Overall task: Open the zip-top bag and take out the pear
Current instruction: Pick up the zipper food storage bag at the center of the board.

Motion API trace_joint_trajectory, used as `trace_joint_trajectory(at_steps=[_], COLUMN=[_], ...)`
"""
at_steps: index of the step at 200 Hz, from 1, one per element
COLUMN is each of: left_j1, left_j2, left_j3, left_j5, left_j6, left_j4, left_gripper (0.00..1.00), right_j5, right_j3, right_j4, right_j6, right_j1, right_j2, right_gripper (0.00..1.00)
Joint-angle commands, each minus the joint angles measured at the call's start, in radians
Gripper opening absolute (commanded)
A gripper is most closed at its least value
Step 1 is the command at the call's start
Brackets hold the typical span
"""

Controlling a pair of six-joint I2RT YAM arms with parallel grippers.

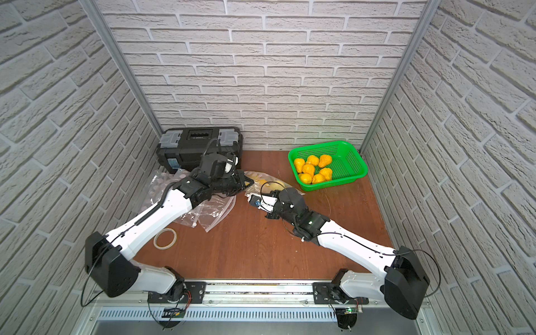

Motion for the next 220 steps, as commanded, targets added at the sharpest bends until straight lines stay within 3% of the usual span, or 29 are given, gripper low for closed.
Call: trace_joint_trajectory(at_steps=[1,27,44,78,101,129,151,191,220], left_j1=[-0.001,0.009,0.021,0.046,0.079,0.093,0.093,0.088,0.074], left_j2=[-0.050,-0.090,-0.111,-0.190,-0.256,-0.303,-0.319,-0.284,-0.210], left_j3=[-0.027,-0.035,-0.030,0.001,0.004,-0.018,-0.050,-0.149,-0.148], left_j5=[-0.028,-0.051,-0.029,-0.023,-0.009,0.097,0.178,0.400,0.576], left_j6=[0.008,0.032,0.072,0.256,0.421,0.602,0.675,0.695,0.700], left_j4=[0.051,0.044,0.048,0.066,0.103,0.163,0.224,0.422,0.421], left_gripper=[0.00,0.00,0.20,0.49,0.63,0.66,0.70,0.80,0.81], right_j5=[-0.031,-0.044,-0.037,-0.004,-0.027,0.011,0.008,-0.121,-0.135], right_j3=[0.066,0.141,0.178,0.298,0.433,0.556,0.619,0.574,0.561], right_j4=[-0.115,-0.234,-0.282,-0.395,-0.541,-0.654,-0.723,-0.733,-0.724], right_j6=[0.008,0.023,0.038,0.102,0.160,0.180,0.143,0.119,0.137], right_j1=[0.004,0.004,0.004,0.001,-0.004,-0.003,-0.005,-0.007,-0.008], right_j2=[-0.043,-0.071,-0.086,-0.109,-0.084,-0.043,-0.025,-0.048,-0.036], right_gripper=[0.06,0.04,0.04,0.03,0.04,0.03,0.03,0.03,0.03])
